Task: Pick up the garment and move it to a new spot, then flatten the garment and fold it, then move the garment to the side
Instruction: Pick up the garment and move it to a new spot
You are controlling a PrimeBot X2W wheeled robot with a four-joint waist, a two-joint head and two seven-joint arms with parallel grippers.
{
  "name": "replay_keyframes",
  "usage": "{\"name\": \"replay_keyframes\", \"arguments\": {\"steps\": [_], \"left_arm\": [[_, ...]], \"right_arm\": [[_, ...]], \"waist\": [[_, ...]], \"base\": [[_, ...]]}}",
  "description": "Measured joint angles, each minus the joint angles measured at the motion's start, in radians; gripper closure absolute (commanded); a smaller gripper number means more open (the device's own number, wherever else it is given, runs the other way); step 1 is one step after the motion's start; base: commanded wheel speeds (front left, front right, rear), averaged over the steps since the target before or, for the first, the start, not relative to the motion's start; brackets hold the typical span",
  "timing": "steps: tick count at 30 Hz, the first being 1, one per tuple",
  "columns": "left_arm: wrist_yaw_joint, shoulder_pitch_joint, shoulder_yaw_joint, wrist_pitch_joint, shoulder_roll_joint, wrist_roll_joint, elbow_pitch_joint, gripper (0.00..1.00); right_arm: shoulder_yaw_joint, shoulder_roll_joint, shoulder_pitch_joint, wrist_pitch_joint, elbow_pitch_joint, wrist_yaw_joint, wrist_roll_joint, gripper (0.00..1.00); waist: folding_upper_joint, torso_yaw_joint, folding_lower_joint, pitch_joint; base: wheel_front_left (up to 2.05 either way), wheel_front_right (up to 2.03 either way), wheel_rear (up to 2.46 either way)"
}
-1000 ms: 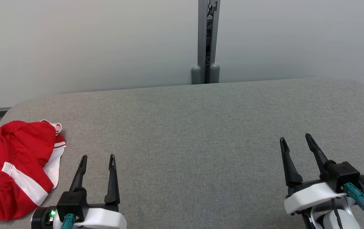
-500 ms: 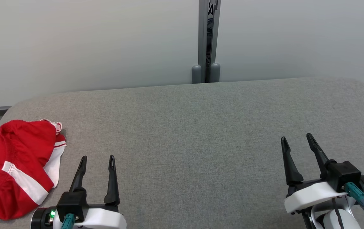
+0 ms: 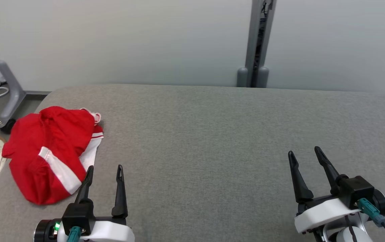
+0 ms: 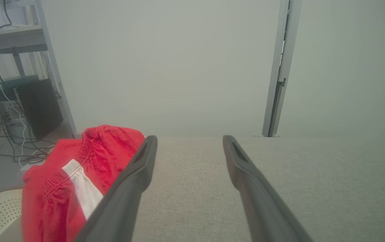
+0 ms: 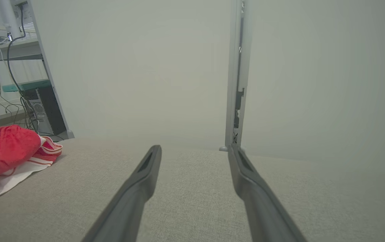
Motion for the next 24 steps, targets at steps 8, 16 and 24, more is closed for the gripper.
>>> {"name": "replay_keyframes", "arguments": {"steps": [8, 16, 24], "left_arm": [[-0.010, 0.007, 0.015, 0.000, 0.000, 0.021, 0.005, 0.00], [-0.025, 0.012, 0.024, 0.000, 0.000, 0.045, 0.006, 0.00], [-0.034, 0.022, 0.034, 0.000, 0.000, 0.056, 0.007, 0.00]], "right_arm": [[0.027, -0.001, 0.009, 0.000, -0.006, 0.000, 0.023, 0.00], [0.059, 0.000, 0.012, 0.000, -0.016, 0.000, 0.051, 0.00], [0.074, -0.001, 0.015, -0.001, -0.020, 0.000, 0.067, 0.00]], "waist": [[0.0000, 0.132, 0.0001, 0.005], [0.0000, 0.264, 0.0000, 0.002], [0.0000, 0.375, 0.0000, -0.011]], "base": [[0.00, 0.00, 0.00], [0.00, 0.00, 0.00], [0.00, 0.00, 0.00]]}}
